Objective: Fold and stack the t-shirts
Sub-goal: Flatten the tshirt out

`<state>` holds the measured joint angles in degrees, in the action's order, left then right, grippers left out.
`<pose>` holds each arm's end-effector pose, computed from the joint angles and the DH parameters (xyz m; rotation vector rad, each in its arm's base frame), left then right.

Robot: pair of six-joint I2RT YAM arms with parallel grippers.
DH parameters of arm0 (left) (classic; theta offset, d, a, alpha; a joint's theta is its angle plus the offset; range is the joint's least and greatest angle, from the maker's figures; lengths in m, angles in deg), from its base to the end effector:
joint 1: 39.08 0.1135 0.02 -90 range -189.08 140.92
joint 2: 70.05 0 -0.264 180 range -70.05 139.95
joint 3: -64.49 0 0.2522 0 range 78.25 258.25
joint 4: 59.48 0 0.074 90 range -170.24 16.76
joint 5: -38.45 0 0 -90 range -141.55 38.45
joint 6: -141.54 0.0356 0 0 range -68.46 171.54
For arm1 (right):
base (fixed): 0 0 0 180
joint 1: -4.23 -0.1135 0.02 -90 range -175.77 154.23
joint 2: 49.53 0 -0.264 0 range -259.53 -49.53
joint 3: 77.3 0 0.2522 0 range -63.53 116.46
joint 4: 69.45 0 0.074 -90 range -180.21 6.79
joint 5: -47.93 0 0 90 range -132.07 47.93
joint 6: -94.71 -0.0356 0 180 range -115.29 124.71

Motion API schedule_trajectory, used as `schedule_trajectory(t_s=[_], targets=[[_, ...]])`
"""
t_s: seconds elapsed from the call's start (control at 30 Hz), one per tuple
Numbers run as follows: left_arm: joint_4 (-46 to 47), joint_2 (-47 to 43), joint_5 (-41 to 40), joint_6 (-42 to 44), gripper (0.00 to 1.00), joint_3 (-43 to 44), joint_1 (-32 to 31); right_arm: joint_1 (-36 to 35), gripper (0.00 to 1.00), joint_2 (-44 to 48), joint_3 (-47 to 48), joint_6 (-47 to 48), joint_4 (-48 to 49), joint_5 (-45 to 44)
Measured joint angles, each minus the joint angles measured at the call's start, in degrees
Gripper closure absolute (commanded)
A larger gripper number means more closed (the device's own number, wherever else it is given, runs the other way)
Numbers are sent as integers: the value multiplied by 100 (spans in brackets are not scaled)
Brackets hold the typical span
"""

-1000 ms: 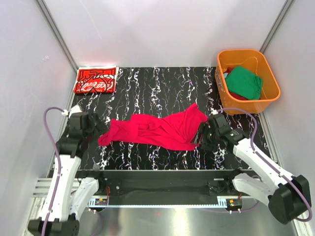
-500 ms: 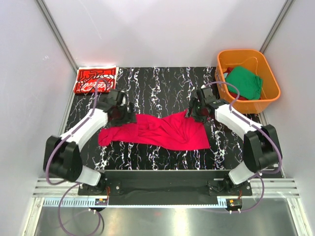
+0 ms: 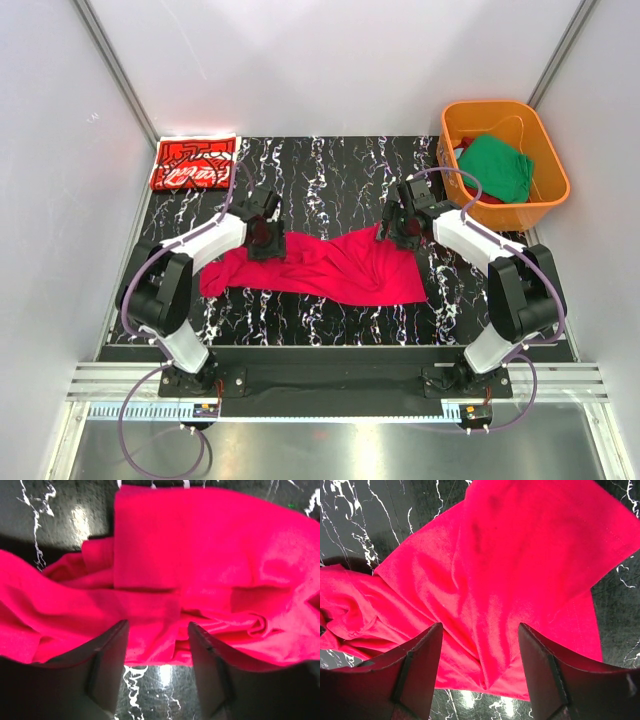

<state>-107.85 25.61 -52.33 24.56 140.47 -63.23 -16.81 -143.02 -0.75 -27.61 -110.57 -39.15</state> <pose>0.2963 -0.1323 0.1896 -0.0724 2.7813 -0.2157 0.3123 0.1221 0.2106 0.2401 2.6267 0.3990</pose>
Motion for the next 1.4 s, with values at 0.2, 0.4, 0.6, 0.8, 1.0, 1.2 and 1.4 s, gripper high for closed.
schedule_trajectory(t_s=[0.2,0.4,0.6,0.8,1.0,1.2,1.4], targets=[[149,118,-114,-33,63,0,2,0,31,0,-26,0,52,4],[168,192,-164,-76,100,-2,0,2,29,0,-26,2,59,17],[271,-352,-337,-354,100,-588,-131,44,29,7,-26,22,52,-39],[-2,-2870,-516,-1558,100,-2107,-1064,251,29,9,-24,39,48,-81],[-479,-4817,-225,-2922,84,-3633,-1792,433,29,7,-24,83,39,-195],[-1143,-5731,-634,-2955,11,-2997,-1893,726,31,-166,96,103,7,-208],[-638,-3497,-999,-1733,37,-739,-1233,1005,40,-210,70,33,55,-166]])
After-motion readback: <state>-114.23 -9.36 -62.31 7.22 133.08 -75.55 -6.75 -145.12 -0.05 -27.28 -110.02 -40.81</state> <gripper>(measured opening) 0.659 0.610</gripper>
